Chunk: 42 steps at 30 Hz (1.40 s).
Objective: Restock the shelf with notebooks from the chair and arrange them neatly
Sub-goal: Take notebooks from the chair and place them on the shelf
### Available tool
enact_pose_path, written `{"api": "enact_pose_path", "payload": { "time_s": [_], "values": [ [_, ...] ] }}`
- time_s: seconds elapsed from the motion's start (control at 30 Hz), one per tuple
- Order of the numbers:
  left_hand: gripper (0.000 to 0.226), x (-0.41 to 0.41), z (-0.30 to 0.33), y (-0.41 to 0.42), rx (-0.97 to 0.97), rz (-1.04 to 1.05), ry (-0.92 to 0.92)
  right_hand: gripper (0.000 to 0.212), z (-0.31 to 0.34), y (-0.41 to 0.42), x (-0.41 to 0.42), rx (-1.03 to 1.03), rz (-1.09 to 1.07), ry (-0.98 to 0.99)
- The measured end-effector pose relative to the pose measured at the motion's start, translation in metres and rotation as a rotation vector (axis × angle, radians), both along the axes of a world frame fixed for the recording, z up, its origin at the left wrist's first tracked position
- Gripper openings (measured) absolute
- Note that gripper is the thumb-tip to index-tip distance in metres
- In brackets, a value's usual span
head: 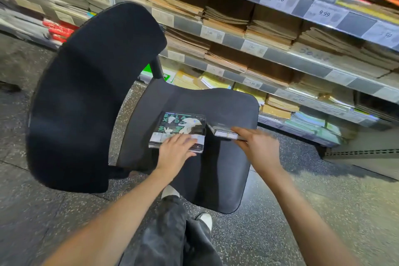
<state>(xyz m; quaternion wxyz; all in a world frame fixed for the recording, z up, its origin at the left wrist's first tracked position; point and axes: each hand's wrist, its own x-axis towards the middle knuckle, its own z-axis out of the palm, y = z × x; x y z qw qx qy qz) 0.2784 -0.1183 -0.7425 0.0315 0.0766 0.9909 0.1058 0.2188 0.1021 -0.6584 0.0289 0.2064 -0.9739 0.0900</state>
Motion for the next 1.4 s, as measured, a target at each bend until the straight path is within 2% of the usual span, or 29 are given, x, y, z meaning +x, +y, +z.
{"api": "enact_pose_path", "payload": {
  "time_s": [0.1, 0.17, 0.23, 0.3, 0.37, 0.43, 0.5, 0.6, 0.67, 0.77, 0.87, 1.0, 1.1, 1.3, 1.4],
  "values": [
    [0.062, 0.005, -0.019, 0.006, -0.017, 0.047, -0.089, 0.034, -0.011, 0.001, 0.004, 0.024, 0.035, 0.057],
    [0.062, 0.007, -0.025, 0.004, -0.01, 0.107, -0.105, 0.036, -0.02, 0.002, 0.006, 0.032, 0.055, 0.055],
    [0.056, 0.004, -0.028, 0.0, 0.083, 0.21, -0.163, 0.037, -0.029, 0.004, 0.009, 0.023, 0.068, 0.025],
    [0.05, -0.001, -0.024, -0.005, 0.335, 0.365, -0.28, 0.037, -0.036, 0.005, 0.01, 0.007, 0.066, -0.009],
    [0.046, -0.007, -0.011, -0.009, 0.731, 0.515, -0.364, 0.032, -0.039, 0.003, 0.01, -0.008, 0.066, -0.013],
    [0.044, -0.011, 0.008, -0.008, 1.025, 0.534, -0.427, 0.028, -0.04, -0.005, 0.007, -0.017, 0.082, -0.003],
    [0.042, -0.013, 0.026, -0.007, 1.127, 0.443, -0.474, 0.029, -0.04, -0.016, 0.003, -0.007, 0.121, -0.004],
    [0.04, -0.016, 0.042, -0.006, 1.167, 0.371, -0.469, 0.029, -0.043, -0.036, -0.004, 0.01, 0.195, 0.01],
    [0.035, -0.017, 0.044, -0.01, 1.161, 0.445, -0.452, 0.029, -0.048, -0.049, -0.007, 0.001, 0.247, 0.02],
    [0.031, -0.014, 0.04, -0.023, 1.166, 0.546, -0.399, 0.043, -0.058, -0.068, -0.01, -0.009, 0.297, -0.012],
    [0.029, -0.007, 0.032, -0.036, 1.169, 0.561, -0.341, 0.037, -0.066, -0.081, -0.01, -0.024, 0.359, -0.056],
    [0.035, 0.005, 0.014, -0.048, 1.129, 0.549, -0.35, 0.066, -0.081, -0.074, 0.0, 0.117, 0.443, -0.331],
    [0.036, 0.013, 0.001, -0.053, 1.05, 0.522, -0.351, 0.072, -0.088, -0.073, 0.005, 0.211, 0.408, -0.488],
    [0.029, 0.006, -0.002, -0.063, 0.902, 0.428, -0.204, 0.078, -0.099, -0.091, 0.013, 0.155, 0.327, -0.363],
    [0.029, 0.009, -0.017, -0.073, 0.768, 0.377, -0.18, 0.075, -0.103, -0.104, 0.006, 0.194, 0.371, -0.361]
  ]
}}
